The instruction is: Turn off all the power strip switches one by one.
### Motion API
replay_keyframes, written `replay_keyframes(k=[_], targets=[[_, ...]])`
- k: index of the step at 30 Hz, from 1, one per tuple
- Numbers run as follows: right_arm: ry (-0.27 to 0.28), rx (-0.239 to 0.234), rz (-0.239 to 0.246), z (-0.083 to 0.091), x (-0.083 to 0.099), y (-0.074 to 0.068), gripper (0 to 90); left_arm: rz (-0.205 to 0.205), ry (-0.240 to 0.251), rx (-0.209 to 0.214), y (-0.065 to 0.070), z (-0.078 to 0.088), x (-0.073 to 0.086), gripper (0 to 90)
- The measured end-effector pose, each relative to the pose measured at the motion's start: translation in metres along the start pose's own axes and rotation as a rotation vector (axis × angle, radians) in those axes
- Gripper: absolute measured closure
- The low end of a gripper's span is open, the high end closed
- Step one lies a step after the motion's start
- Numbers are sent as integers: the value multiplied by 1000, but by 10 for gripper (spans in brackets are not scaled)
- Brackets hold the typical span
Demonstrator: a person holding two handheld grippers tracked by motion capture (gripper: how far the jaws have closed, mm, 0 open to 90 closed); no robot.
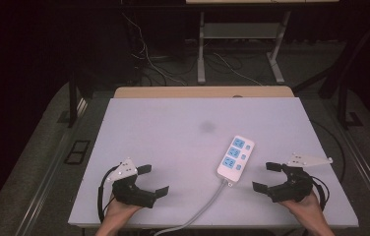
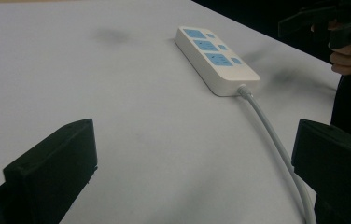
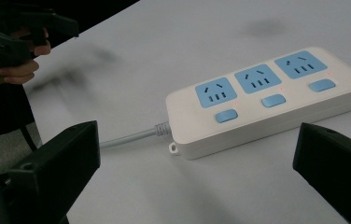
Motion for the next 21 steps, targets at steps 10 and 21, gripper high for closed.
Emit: replay_keyframes(k=[10, 21], targets=[[-14, -1, -4, 1, 3, 0, 5, -2, -10, -10, -2, -2, 0, 0], [-25, 4, -6, 1, 4, 1, 5, 5, -7, -12, -2, -2, 0, 0]])
Point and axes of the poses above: each handheld gripper's, and its own axes: z roughly backward along the jaws, x roughly out of its underside, y roughly to its right, the point moved 3 cm from there along -z, roughly forward along the jaws, and after that the axes turned 9 degrees about z, right-handed, at the moved point
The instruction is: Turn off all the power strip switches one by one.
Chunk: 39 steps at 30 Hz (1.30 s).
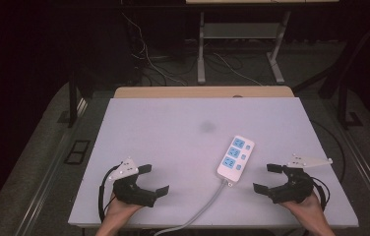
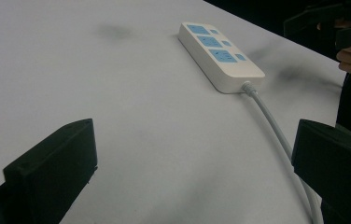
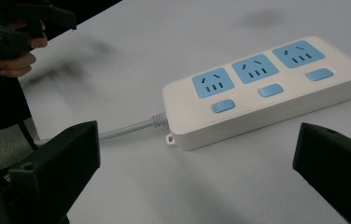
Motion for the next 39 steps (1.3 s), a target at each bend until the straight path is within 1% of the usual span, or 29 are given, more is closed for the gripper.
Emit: replay_keyframes(k=[7, 15, 23, 30, 35, 37, 39], targets=[[-3, 7, 1, 2, -1, 1, 5, 7, 3, -6, -1, 1, 0, 0], [-17, 26, 16, 5, -4, -1, 5, 9, 1, -13, -4, 2, 0, 0], [-55, 32, 7, 6, -8, 1, 5, 14, 1, -9, -5, 1, 0, 0], [-98, 27, 31, 6, -18, 3, 5, 13, 0, -12, -6, 0, 0, 0], [-120, 12, 37, 6, -26, 5, 5, 11, -4, -11, -5, -1, 1, 0], [-129, 10, 48, 5, -29, 7, 5, 14, -3, -8, -5, -1, 1, 0], [-137, 6, 46, 4, -31, 8, 5, 13, -5, -9, -5, -2, 1, 0]])
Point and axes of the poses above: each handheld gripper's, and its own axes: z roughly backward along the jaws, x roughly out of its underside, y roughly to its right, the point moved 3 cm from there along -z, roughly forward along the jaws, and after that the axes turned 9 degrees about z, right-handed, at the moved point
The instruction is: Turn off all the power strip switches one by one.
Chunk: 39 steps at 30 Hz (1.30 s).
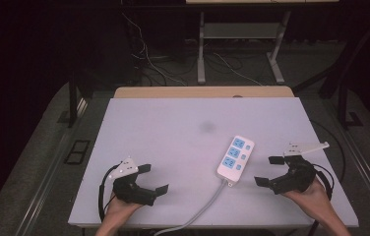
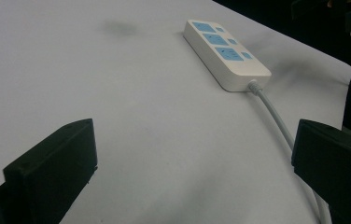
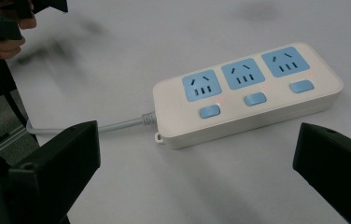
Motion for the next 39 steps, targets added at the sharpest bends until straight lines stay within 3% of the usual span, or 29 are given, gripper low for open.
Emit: replay_keyframes(k=[9, 39], targets=[[-52, -8, 9, -6, -7, 10, 6, 2, 0, -8, -1, 0, 0, 0], [-181, -44, 94, -37, -41, 20, 6, -3, 3, -10, -1, 1, 0, 0]])
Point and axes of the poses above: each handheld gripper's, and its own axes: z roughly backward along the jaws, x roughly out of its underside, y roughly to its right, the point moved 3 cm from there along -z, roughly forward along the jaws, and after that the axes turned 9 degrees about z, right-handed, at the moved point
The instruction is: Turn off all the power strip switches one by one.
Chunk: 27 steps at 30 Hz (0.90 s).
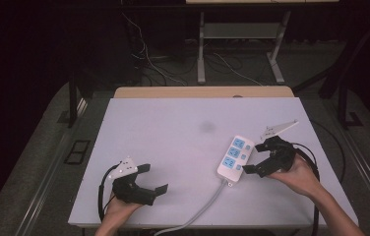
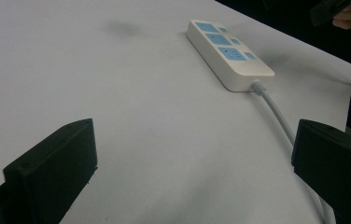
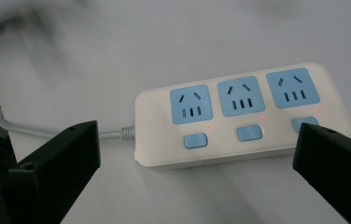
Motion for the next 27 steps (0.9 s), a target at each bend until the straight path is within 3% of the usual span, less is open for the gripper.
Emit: replay_keyframes(k=[7, 10, 13, 18, 27], targets=[[-39, -2, 19, -8, -6, 5, 7, -1, -2, 0, 0, 0, 0, 0], [-51, -27, 31, -11, -6, 7, 143, -2, -2, 0, 0, 0, 0, 0], [-68, -21, 36, -16, -6, 8, 178, -3, -2, -1, 0, 0, 0, 0], [-88, -28, 43, -21, -5, 9, 373, -2, 6, 0, 0, 0, 0, 0], [-130, -94, 49, -31, -4, 8, 725, -3, 6, -2, -1, 0, 0, 0]])
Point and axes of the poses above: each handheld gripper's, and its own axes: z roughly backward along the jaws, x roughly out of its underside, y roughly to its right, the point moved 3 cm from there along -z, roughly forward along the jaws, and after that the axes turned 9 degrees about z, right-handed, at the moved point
